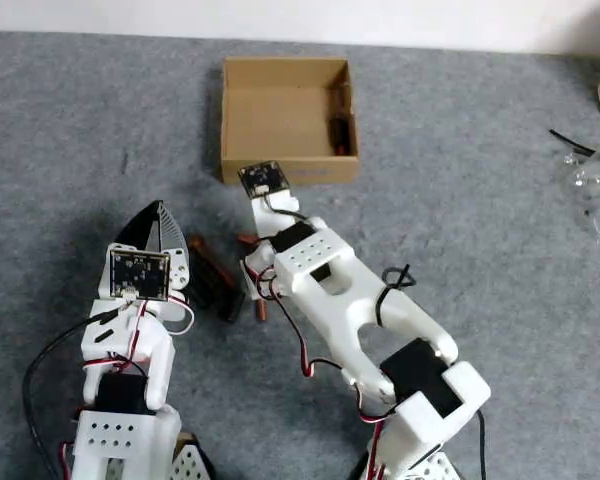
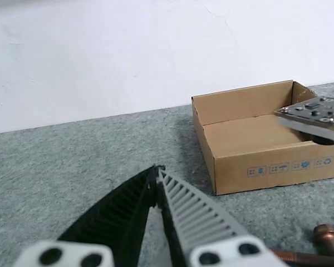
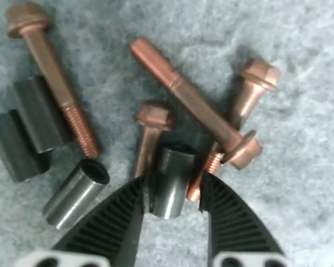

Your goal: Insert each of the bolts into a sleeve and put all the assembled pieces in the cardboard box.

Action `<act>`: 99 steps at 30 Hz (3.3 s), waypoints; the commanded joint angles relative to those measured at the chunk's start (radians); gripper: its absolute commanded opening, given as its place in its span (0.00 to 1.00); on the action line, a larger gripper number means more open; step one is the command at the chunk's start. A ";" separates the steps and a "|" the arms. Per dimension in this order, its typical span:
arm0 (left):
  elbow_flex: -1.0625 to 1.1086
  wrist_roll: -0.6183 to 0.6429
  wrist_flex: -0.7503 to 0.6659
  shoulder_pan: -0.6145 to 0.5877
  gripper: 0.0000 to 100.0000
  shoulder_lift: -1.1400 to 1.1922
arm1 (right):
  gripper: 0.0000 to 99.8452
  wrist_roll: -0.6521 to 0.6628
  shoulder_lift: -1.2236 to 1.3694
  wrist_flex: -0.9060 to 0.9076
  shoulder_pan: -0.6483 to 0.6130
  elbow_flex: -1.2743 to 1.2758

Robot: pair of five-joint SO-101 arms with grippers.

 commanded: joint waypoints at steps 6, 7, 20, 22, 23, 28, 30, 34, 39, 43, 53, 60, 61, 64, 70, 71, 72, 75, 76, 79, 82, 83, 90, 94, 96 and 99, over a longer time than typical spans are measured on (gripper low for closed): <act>0.018 0.009 -0.021 0.015 0.01 -0.002 | 0.12 0.040 0.001 0.010 -0.039 -0.013; 0.018 0.009 -0.021 0.015 0.01 -0.002 | 0.12 0.041 0.001 0.010 -0.045 -0.013; 0.016 0.009 -0.021 0.015 0.01 -0.002 | 0.12 0.095 0.008 0.010 -0.071 -0.012; 0.016 0.009 -0.021 0.015 0.01 -0.002 | 0.12 0.095 0.008 0.010 -0.071 -0.008; 0.016 0.009 -0.021 0.015 0.01 -0.002 | 0.12 0.095 0.008 0.010 -0.071 -0.008; 0.016 0.009 -0.021 0.015 0.01 -0.002 | 0.12 0.095 0.010 0.010 -0.070 -0.007; 0.016 0.009 -0.021 0.015 0.01 -0.002 | 0.12 0.095 0.010 0.010 -0.070 -0.007; 0.016 0.009 -0.021 0.015 0.01 -0.002 | 0.12 0.095 0.010 0.012 -0.070 -0.007; 0.015 0.009 -0.021 0.012 0.01 -0.002 | 0.12 0.095 0.012 0.012 -0.068 -0.007; 0.015 0.009 -0.021 0.012 0.01 -0.002 | 0.12 0.095 0.012 0.012 -0.068 -0.007; 0.016 0.009 -0.021 0.013 0.01 -0.002 | 0.12 0.097 0.012 0.065 -0.068 -0.013; 0.016 0.009 -0.021 0.013 0.01 -0.002 | 0.00 0.097 0.012 0.065 -0.068 -0.013; 0.016 0.009 -0.021 0.013 0.01 -0.002 | 0.00 0.097 0.012 0.065 -0.068 -0.013; 0.016 0.009 -0.021 0.013 0.01 -0.002 | 0.00 0.098 0.012 0.067 -0.068 -0.013; 0.016 0.009 -0.021 0.013 0.01 -0.002 | 0.00 0.098 -0.001 0.082 -0.054 -0.013; 0.016 0.009 -0.021 0.013 0.01 -0.002 | 0.00 0.098 -0.001 0.099 -0.047 -0.019; 0.016 0.009 -0.021 0.013 0.01 -0.002 | 0.00 0.097 -0.001 0.116 -0.039 -0.038; 0.016 0.009 -0.021 0.013 0.01 -0.002 | 0.00 0.100 -0.001 0.165 -0.025 -0.088; 0.016 0.009 -0.021 0.013 0.01 -0.002 | 0.00 0.101 -0.001 0.176 -0.025 -0.097; 0.016 0.009 -0.021 0.013 0.01 -0.002 | 0.00 0.103 -0.001 0.188 -0.025 -0.110; 0.016 0.009 -0.021 0.013 0.01 -0.002 | 0.00 0.104 -0.012 0.188 -0.024 -0.110; 0.016 0.009 -0.021 0.013 0.01 -0.002 | 0.00 0.104 -0.030 0.183 -0.024 -0.105; 0.018 0.009 -0.021 0.015 0.01 -0.002 | 0.00 0.127 -0.266 0.173 0.019 -0.016; 0.018 0.009 -0.021 0.015 0.01 -0.002 | 0.00 0.160 -0.383 0.153 0.068 0.050; 0.019 0.009 -0.021 0.015 0.01 -0.002 | 0.00 0.160 -0.440 0.154 0.088 0.065; 0.019 0.009 -0.021 0.016 0.01 -0.002 | 0.00 0.160 -0.498 0.154 0.099 0.076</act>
